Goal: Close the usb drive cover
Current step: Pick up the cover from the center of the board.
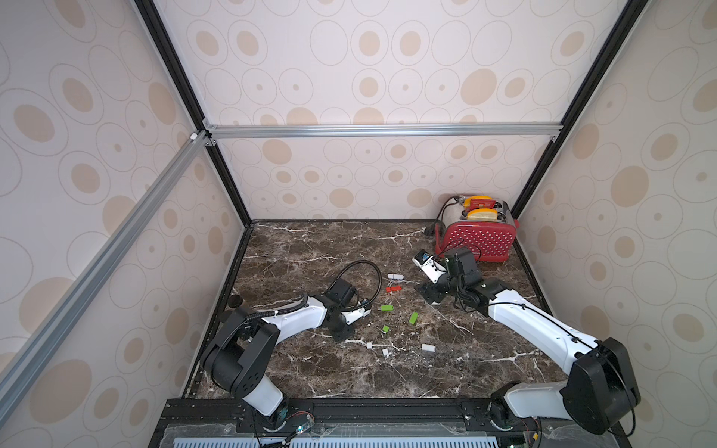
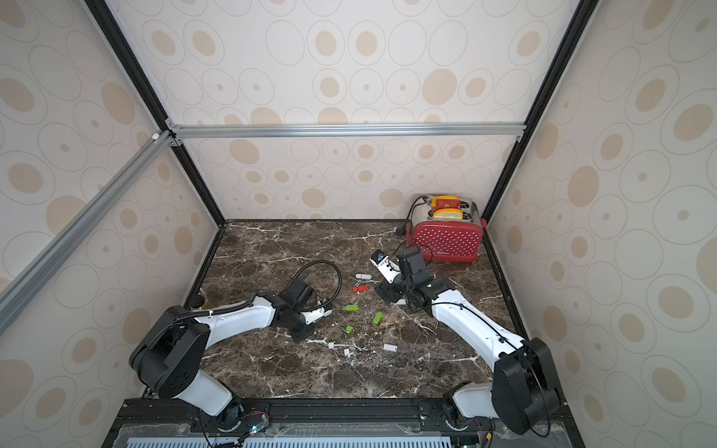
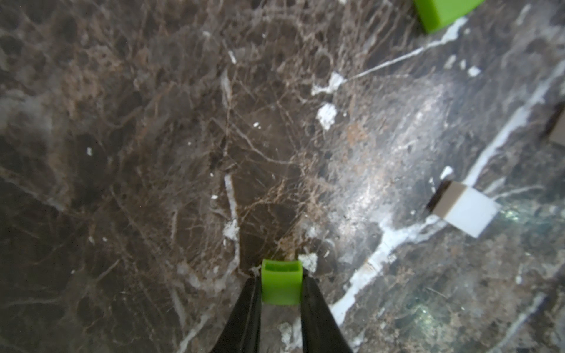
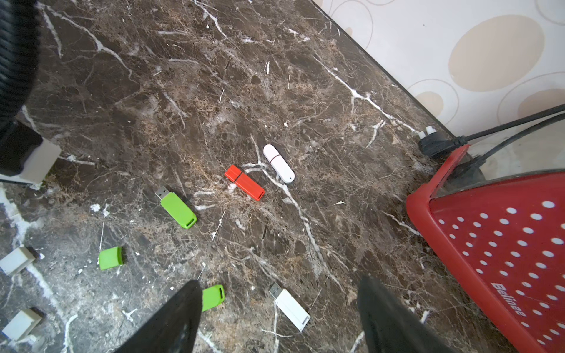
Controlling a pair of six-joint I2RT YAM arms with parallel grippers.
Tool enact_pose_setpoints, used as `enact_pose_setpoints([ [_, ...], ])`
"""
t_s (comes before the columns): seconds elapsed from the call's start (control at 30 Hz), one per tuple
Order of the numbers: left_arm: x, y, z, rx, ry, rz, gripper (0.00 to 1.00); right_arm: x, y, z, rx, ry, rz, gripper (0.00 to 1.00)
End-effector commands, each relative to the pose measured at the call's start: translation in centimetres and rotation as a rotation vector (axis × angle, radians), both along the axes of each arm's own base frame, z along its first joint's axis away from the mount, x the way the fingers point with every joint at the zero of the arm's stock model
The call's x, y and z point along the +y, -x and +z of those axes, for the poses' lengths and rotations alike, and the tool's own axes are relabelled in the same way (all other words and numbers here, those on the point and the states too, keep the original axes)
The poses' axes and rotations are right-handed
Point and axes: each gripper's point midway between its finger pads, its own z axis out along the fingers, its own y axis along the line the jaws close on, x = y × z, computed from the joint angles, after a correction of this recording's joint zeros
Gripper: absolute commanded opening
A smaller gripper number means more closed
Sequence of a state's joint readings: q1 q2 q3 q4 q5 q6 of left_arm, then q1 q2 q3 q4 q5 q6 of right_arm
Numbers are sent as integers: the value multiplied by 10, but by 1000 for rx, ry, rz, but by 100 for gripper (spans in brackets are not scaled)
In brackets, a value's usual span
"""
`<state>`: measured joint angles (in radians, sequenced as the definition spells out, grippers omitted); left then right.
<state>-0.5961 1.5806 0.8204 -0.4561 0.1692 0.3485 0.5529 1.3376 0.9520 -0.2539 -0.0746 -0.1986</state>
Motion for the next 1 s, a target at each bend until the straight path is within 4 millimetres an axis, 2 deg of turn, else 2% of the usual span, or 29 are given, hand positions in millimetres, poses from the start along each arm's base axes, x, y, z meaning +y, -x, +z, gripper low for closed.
enact_pose_setpoints([
  [0.0, 4, 6, -9, 36, -40, -6, 23, 1, -1, 0, 17, -15, -6, 84],
  [0.27, 2, 7, -7, 33, -28, -18, 20, 3, 1, -1, 80, -93, -41, 83],
  [0.47, -5, 4, 8, 15, 13, -29, 17, 2, 8, 0, 241, -271, -141, 79],
  [0.57, -11, 0, 21, 6, 39, -31, 14, 9, 15, -3, 353, -388, -171, 75],
  [0.73, -19, -16, 53, -53, 61, -34, 9, 33, 23, -4, 520, -568, -172, 71],
  [0.83, -28, -21, 75, -78, 95, -74, 8, 46, 23, -3, 616, -645, -171, 69],
  [0.97, -36, -17, 98, -54, 118, -136, 8, 61, 19, 4, 706, -740, -163, 65],
])
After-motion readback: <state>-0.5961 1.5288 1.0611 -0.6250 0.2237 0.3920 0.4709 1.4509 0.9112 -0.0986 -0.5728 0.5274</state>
